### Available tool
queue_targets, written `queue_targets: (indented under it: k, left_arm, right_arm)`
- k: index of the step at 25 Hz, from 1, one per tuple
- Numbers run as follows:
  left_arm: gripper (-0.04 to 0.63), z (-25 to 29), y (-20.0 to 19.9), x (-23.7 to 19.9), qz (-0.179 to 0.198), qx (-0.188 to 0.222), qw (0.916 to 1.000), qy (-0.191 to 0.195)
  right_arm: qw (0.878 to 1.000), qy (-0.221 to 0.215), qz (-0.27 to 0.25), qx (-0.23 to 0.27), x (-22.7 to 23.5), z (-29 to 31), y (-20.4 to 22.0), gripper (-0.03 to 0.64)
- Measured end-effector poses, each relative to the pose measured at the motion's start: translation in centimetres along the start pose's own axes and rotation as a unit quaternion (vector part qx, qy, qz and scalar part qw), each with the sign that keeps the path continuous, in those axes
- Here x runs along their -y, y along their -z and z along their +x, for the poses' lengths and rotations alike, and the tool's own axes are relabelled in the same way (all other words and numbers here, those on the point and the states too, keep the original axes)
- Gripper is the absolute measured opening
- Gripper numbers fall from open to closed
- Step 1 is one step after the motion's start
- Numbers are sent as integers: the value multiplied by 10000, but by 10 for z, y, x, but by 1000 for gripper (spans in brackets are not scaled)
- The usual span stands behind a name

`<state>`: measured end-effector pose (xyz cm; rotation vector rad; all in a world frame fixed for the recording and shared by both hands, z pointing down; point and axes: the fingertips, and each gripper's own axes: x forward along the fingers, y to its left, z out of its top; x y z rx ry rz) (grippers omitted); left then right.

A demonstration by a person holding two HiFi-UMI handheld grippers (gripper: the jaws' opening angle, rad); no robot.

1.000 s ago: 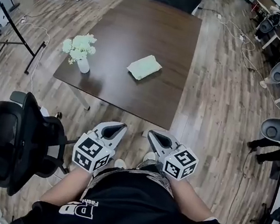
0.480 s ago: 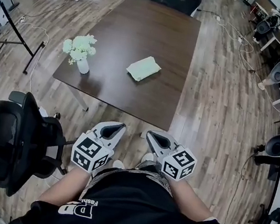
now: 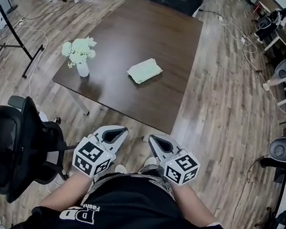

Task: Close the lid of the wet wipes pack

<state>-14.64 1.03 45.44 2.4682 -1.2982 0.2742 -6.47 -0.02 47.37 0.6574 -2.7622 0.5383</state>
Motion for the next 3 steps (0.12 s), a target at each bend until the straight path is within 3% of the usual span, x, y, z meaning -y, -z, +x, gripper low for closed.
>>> queue_targets:
  k: [3]
  left_arm:
    - [18, 1, 0, 0, 3, -3, 10000, 1]
  right_arm:
    - [10000, 9, 9, 3, 1, 0, 1, 5]
